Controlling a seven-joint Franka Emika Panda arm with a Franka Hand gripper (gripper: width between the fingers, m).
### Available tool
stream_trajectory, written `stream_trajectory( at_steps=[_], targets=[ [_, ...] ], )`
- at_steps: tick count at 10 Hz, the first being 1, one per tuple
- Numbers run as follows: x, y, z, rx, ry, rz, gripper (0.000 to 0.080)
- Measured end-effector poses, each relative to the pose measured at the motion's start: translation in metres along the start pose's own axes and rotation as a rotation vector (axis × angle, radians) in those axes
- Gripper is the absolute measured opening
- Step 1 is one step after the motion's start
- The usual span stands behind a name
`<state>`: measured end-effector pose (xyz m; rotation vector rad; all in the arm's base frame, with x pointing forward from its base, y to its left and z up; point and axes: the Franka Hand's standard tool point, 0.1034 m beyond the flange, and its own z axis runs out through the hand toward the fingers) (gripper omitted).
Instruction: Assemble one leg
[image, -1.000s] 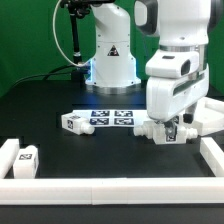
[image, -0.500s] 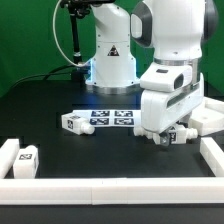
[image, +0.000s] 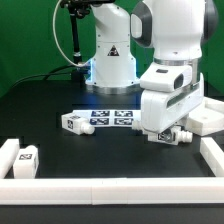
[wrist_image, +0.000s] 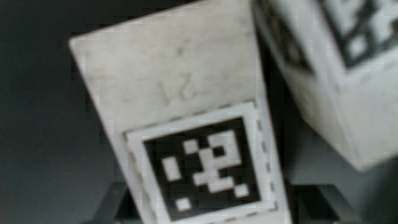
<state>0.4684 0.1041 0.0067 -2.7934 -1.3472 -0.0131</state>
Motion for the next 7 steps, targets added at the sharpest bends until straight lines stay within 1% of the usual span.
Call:
stream_trajectory(
  at_steps=[2,3,4,5,6,7],
  targets=[
    [0.0,0.001,0.0,0.0,0.0,0.0,0.0311],
    [-0.001,0.008,-0.007,0.004,-0.014,-0.016,0.0311],
    [-0.001,0.019,-0.021,-0.004,-0.017,-0.013,0.0311],
    [-0.005,0.027,-0.036,-0.013,-0.02,-0.016,0.0311],
    [-0.017,0.034,-0.049,-0.017,-0.031,-0.022,0.0311],
    [-0.036,0.039,-0.06,-0.027,-0.033,-0.009,0.0311]
  ],
)
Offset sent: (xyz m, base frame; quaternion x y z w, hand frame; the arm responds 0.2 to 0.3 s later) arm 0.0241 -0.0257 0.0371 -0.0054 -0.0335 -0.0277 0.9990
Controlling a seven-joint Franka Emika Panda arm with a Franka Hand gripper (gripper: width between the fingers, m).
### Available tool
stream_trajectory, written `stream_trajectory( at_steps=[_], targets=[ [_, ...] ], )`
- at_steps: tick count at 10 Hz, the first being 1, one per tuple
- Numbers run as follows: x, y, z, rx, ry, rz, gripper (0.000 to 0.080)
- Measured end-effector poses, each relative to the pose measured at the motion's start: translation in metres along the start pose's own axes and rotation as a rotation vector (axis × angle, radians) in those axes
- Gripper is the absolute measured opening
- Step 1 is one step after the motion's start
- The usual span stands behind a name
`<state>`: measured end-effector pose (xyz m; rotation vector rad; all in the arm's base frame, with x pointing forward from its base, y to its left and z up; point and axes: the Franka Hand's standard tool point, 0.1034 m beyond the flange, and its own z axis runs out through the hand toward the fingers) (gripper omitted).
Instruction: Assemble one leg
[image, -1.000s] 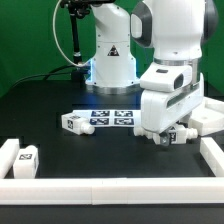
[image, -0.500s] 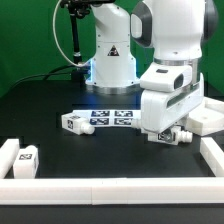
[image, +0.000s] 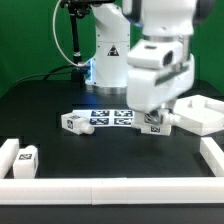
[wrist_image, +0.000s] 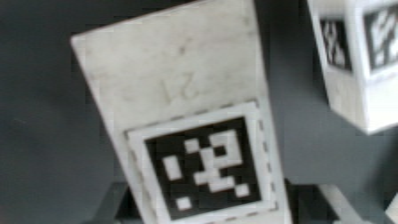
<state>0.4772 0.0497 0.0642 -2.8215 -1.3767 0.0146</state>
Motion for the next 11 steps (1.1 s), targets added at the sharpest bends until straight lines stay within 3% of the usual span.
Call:
stream_trajectory(
  at_steps=[1,2,7,8,9,10,11],
  targets=[
    [-0.022,0.001,-0.008,-0.007,-0.005,0.041,0.0311],
    [-0.03,-0.004,-0.009,-0.004,-0.008,0.061,0.0311],
    [-0.03,-0.003,-0.008,-0.006,-0.003,0.064,0.0311],
    [-0.046,0.001,-0.004,-0.017,0.013,0.077,0.0311],
    [-0.083,0.003,0.007,-0.01,0.009,0.136,0.0311],
    [-0.115,0.001,0.02,0.023,-0.016,0.214,0.0311],
    [-0.122,-0.003,0.028,0.039,-0.029,0.255,0.0311]
  ],
)
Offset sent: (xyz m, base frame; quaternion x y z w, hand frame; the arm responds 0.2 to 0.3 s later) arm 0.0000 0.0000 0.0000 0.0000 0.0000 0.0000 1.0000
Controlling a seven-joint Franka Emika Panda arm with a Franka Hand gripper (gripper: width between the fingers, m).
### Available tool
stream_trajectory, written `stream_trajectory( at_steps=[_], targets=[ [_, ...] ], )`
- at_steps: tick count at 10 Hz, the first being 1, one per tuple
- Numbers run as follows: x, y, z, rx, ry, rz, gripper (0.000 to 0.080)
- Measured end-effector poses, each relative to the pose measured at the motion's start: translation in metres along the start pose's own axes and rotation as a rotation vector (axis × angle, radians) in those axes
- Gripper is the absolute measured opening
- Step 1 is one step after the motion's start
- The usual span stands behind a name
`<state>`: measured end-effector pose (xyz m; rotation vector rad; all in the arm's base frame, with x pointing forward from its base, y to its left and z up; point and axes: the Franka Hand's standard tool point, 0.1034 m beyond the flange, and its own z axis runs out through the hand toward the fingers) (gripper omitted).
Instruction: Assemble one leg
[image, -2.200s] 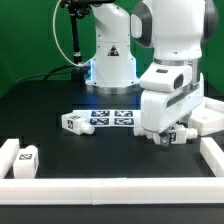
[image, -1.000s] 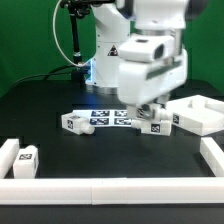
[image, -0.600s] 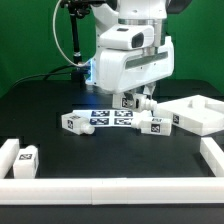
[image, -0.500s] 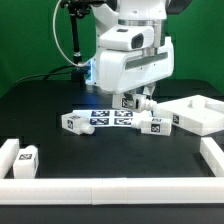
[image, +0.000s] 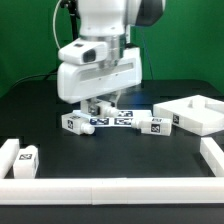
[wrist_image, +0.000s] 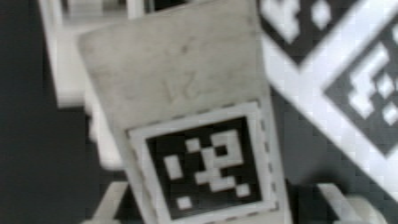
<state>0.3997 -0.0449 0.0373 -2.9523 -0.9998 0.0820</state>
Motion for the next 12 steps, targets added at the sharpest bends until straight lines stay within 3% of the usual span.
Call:
stream_trajectory(
  at_steps=[4,9,10,11,12],
  targets=[
    [0.006,-0.027,0.015,0.029,-0.037,0.078,0.0311],
    [0.003,-0.029,0.03,0.043,-0.048,0.074,0.0311],
    [0.003,-0.029,0.03,0.043,-0.048,0.074,0.0488],
    [0.003,-0.029,0.03,0.043,-0.048,0.074,0.0488],
    [0.004,-0.029,0.027,0.044,-0.051,0.074,0.0613]
  ],
)
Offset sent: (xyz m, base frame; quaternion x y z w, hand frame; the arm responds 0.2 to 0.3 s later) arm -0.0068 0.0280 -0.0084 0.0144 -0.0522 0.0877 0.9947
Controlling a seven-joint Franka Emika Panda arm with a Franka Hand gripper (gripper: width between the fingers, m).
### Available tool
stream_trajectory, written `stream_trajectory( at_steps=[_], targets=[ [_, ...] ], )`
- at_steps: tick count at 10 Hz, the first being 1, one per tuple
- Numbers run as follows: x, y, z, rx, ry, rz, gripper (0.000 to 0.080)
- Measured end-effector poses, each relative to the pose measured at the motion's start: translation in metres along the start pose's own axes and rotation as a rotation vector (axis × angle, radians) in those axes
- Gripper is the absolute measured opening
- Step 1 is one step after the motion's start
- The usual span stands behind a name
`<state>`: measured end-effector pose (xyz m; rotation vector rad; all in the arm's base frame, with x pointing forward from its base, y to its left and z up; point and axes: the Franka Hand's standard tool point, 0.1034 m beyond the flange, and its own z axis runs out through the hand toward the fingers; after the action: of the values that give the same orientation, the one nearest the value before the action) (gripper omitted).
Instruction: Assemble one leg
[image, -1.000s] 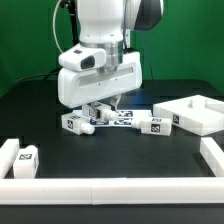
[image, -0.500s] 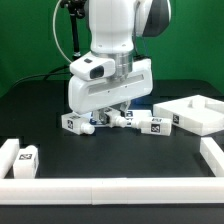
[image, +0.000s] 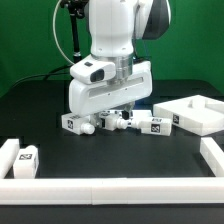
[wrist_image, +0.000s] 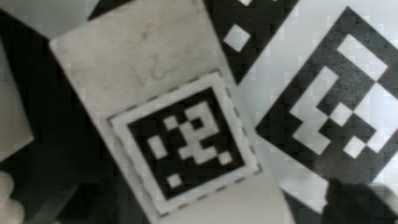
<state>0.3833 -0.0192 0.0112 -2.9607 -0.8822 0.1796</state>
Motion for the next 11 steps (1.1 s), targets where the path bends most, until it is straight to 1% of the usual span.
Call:
stream_trajectory(
  at_steps=[1,2,3,4,5,6,7,8,9,10,11],
  targets=[
    [0.006,-0.003,-0.017,0.013,-0.028,0.004,0.0613],
    [0.015,-0.009,-0.038,0.012,-0.039,0.015,0.0643],
    [0.021,-0.019,-0.05,0.014,-0.054,0.025,0.0648],
    [0.031,-0.032,-0.056,0.004,-0.046,0.041,0.0648],
    [0.041,-0.047,-0.059,0.0,-0.046,0.046,0.0649],
    [0.055,-0.069,-0.057,-0.011,-0.033,0.082,0.0649],
    [0.07,-0.096,-0.05,-0.016,-0.025,0.08,0.0649],
    [0.077,-0.111,-0.042,-0.015,-0.026,0.083,0.0649],
    [0.081,-0.122,-0.035,-0.015,-0.024,0.099,0.0649],
    [0.083,-0.138,-0.027,-0.016,-0.026,0.116,0.0649],
    [0.081,-0.146,-0.022,-0.018,-0.013,0.106,0.0649]
  ],
)
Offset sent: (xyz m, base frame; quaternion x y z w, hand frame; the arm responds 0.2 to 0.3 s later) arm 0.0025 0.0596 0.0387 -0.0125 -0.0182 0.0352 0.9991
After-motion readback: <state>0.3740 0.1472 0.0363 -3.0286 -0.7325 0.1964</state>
